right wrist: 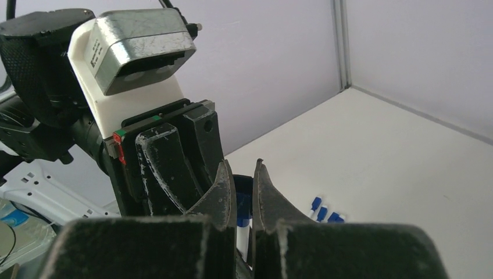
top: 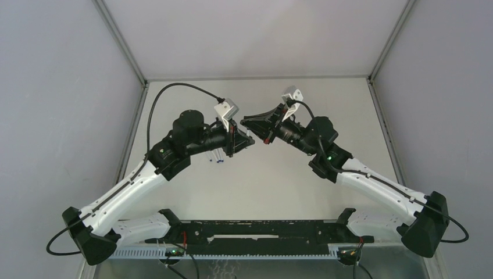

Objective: Insert the pens into the pen caps
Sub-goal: Press the pen cap onto the pen.

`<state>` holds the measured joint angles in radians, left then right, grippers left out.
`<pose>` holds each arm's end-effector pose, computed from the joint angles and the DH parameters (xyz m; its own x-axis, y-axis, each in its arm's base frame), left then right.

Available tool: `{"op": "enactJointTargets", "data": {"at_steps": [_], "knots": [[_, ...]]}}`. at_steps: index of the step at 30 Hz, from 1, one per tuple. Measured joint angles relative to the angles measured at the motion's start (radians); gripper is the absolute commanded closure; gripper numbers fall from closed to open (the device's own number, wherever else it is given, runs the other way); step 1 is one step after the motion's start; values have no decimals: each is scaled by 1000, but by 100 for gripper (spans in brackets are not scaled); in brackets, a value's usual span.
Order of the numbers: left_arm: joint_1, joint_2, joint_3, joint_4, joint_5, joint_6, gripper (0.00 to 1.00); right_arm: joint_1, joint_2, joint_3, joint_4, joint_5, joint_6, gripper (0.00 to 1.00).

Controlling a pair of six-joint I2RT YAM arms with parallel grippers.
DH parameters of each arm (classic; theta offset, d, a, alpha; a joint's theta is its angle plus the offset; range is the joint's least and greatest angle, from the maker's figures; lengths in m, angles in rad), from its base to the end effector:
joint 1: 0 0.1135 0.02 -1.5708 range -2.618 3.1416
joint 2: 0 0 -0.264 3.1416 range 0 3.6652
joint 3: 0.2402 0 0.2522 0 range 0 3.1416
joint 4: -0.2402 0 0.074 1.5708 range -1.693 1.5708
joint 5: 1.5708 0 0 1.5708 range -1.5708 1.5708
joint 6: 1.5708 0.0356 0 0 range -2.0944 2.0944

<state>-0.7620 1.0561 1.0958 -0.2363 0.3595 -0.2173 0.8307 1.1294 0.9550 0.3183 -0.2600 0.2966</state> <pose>0.1633 -0.1732 0.3920 -0.3311 0.0370 -0.9429 0.8443 0.4578 -0.2785 0.1727 0.2027 0.3843 -0.1662 0.2368 -0.9572 -0.8748 0.4126 0.2540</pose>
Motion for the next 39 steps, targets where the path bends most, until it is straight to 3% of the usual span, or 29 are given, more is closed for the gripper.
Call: {"op": "enactJointTargets", "data": {"at_steps": [10, 17, 21, 25, 34, 39], "knots": [[31, -3, 0, -192, -9, 42, 100, 63, 63, -100, 135, 66, 29, 100], [35, -12, 0, -192, 3, 45, 100, 64, 63, -84, 141, 71, 68, 100], [14, -39, 0, -137, -42, 70, 100, 35, 75, 27, 56, 23, 88, 100], [-20, -68, 0, -23, -101, 88, 100, -15, 80, 153, -45, -64, 105, 90], [-50, -85, -17, 179, -97, 90, 100, -75, 55, 318, -193, -214, 129, 55], [-50, -104, -76, 248, -80, 76, 100, -79, -8, 330, -264, -251, 103, 49]]}}
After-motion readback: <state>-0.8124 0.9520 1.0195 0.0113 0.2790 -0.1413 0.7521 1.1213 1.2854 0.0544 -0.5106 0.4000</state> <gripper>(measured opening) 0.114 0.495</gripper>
